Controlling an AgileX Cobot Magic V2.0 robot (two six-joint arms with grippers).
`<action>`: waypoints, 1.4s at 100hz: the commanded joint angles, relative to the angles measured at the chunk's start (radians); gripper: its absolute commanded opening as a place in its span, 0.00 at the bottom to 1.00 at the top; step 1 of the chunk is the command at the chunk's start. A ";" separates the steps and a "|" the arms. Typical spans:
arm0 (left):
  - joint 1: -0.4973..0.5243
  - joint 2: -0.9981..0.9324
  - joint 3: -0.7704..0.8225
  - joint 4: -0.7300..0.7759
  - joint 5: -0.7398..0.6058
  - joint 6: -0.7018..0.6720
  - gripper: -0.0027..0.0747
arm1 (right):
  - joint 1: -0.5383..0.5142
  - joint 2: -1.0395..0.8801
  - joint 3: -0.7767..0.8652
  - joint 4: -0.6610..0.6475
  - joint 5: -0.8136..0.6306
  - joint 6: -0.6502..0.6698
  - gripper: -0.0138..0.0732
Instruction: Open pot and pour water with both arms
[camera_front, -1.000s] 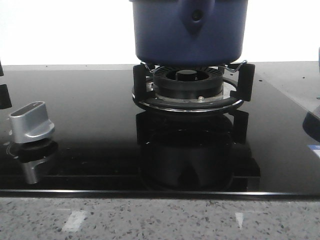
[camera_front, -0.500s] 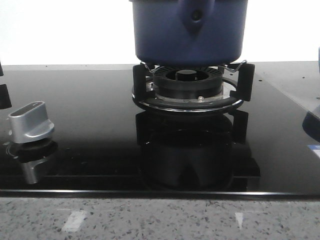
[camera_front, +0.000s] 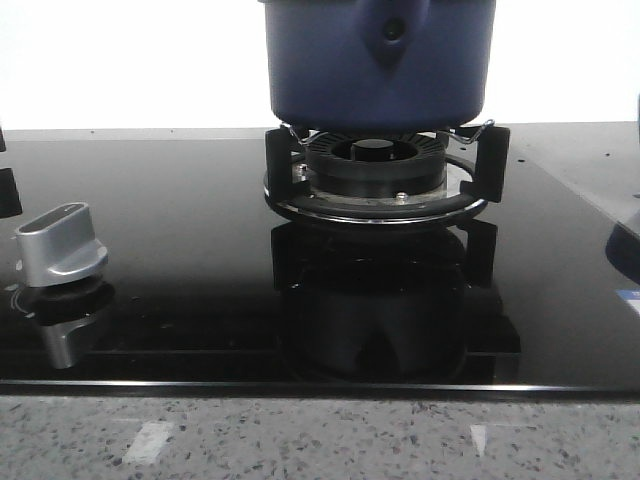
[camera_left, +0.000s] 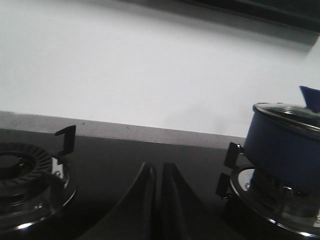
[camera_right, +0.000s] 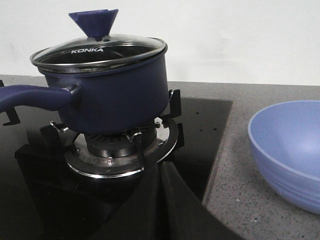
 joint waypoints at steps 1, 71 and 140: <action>-0.003 0.016 -0.013 0.460 -0.089 -0.489 0.01 | 0.000 0.008 -0.024 0.034 -0.033 -0.010 0.10; 0.137 -0.232 0.274 0.852 -0.115 -0.832 0.01 | 0.000 0.008 -0.024 0.034 -0.033 -0.010 0.10; 0.137 -0.235 0.274 0.852 -0.067 -0.832 0.01 | 0.000 0.006 -0.024 0.034 -0.033 -0.010 0.10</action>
